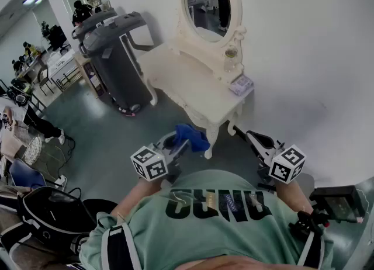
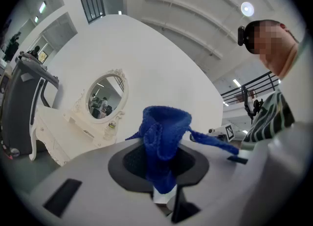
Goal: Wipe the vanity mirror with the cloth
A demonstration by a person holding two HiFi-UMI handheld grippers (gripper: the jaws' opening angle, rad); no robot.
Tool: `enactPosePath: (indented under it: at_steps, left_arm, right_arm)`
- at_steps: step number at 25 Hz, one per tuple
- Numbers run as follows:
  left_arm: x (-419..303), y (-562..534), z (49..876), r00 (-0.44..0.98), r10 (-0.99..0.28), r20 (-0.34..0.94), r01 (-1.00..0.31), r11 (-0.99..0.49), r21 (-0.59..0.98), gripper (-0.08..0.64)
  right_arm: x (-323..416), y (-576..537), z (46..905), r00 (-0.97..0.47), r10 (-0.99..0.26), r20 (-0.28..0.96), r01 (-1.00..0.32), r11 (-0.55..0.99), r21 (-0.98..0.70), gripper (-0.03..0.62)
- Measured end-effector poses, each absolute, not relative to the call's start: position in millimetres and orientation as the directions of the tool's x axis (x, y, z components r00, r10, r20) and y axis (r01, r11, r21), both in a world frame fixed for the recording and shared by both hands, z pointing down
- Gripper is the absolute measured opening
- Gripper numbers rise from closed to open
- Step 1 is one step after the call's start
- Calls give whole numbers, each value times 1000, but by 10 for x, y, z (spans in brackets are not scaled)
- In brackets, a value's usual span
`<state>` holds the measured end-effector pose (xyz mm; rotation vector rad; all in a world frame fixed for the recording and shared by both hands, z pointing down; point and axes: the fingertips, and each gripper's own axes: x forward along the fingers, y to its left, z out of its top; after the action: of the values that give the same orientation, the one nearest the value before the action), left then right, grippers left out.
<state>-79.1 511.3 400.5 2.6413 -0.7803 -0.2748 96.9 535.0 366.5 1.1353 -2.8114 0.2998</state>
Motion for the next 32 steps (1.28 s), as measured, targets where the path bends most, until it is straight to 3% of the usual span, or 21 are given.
enactPosePath:
  at_steps: [10,21,32]
  left_arm:
    - [-313,5180,3899,849,-525,-57,-459,-789,409,84]
    - [209,5380,3991,845,-535,-6,-471,-749,466,84]
    - [-144,4518,4543,826,-563,-6,-479,-708,519,84]
  right_arm:
    - [1385,5444,3567,-716,-682,150,-698,695,-172,11]
    - [1680,5621,3683,-790,-586,182,-613,761,-213,12]
    - [1305,4740,4145,-820,-533,211,-571,791,-220,12]
